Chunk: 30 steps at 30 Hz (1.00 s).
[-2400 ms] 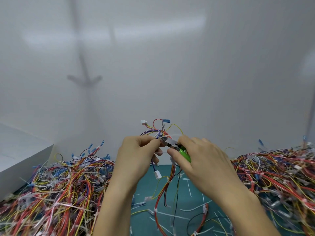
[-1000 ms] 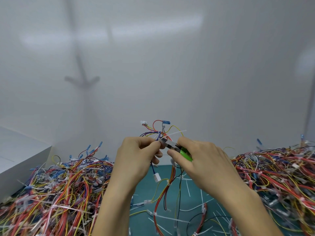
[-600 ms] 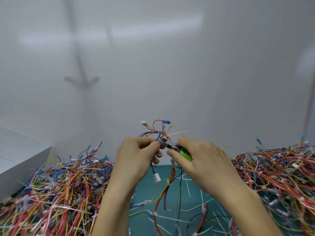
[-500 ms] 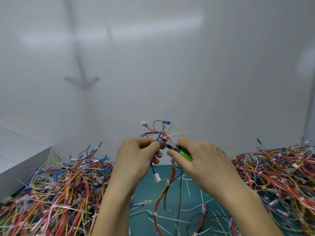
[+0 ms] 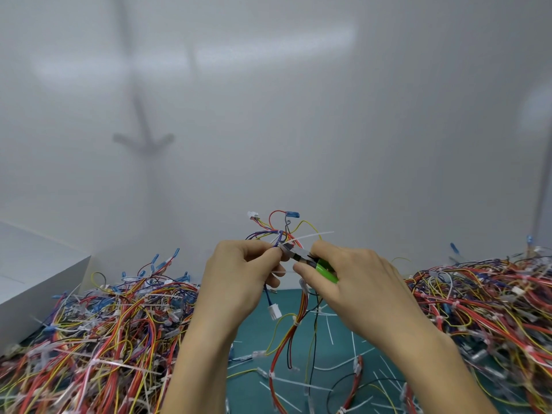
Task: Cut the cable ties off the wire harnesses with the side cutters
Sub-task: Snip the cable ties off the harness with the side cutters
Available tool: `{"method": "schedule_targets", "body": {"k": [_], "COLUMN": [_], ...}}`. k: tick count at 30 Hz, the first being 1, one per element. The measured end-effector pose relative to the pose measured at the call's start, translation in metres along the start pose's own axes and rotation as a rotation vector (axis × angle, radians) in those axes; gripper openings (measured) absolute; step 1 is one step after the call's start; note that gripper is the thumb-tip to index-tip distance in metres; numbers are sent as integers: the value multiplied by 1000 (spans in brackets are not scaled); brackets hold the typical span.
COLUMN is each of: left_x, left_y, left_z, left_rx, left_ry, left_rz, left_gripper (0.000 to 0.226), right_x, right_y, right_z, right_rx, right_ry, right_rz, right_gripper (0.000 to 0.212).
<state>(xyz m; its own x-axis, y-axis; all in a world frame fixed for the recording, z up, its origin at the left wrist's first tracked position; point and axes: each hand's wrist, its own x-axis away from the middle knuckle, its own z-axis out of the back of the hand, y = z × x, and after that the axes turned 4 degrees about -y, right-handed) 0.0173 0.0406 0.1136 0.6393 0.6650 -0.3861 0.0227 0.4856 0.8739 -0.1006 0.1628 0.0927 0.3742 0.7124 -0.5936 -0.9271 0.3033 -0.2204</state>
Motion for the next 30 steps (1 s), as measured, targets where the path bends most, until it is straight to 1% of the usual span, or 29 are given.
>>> {"method": "schedule_targets", "body": {"k": [8,13,18,20,23,27,28,30], "left_x": [0,0,-1,-1,-3,-4,-4,-4], "left_y": [0,-1,-1,-1,-1,-4,-4,-4], "left_z": [0,0,-1,-2,0,6,8,10], "left_rx": [5,5,11,35,83,148,165,199], "left_ry": [-3,-5,-7,-5,22,59,65,64], "left_rz": [-1,-10,-28,-36,-48,-48,-44,-32], "left_gripper": [19,18,19,19,18,20,21,21], "right_x": [0,1,0,0,-1,-5,-5,-5], "right_y": [-1,-2,0,-2,-8,-12,-12,-11], "right_z": [2,2,3,4,6,14,16,19], "right_rx": [-8,-8,-53,-143,-470,-822,-877,-908], "right_ry": [-12,-24,-26,-56,-96,-10,10,20], "right_rz": [-19,-43,-71,-101,-151,-236,-253,-283], "right_gripper": [41,35,44,47,47,47,49,55]}}
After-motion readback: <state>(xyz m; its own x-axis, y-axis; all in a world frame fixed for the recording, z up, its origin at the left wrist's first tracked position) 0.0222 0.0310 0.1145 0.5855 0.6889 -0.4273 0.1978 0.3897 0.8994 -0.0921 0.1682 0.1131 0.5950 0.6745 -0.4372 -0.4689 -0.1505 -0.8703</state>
